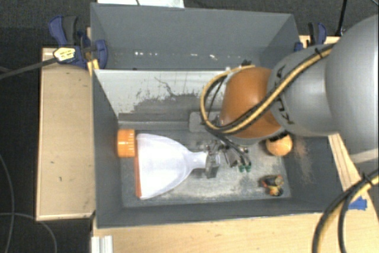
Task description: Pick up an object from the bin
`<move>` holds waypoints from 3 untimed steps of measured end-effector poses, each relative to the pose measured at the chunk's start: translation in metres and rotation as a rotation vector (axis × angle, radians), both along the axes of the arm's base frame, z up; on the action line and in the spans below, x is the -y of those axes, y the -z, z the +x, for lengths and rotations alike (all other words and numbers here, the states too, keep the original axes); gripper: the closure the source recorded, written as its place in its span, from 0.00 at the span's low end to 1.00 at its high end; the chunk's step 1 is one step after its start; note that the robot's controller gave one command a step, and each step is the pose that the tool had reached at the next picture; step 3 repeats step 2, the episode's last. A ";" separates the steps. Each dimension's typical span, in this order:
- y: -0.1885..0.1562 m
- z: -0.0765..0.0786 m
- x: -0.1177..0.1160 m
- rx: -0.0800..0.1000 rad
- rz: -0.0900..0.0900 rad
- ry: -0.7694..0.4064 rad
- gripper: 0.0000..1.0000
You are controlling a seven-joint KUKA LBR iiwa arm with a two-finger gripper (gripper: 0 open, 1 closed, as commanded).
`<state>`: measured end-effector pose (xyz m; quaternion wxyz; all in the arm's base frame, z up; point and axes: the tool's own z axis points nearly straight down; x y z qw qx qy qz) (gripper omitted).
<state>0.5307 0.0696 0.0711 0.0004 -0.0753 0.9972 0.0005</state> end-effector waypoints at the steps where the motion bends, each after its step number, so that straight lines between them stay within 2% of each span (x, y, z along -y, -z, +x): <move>1: 0.000 0.000 0.000 0.000 0.000 -0.001 1.00; 2: -0.151 -0.006 -0.009 0.003 0.000 0.050 1.00; 3: -0.151 -0.006 -0.009 0.003 0.000 0.050 1.00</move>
Offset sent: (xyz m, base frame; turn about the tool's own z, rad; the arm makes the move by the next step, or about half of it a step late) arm -0.0069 0.0088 0.1499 0.0522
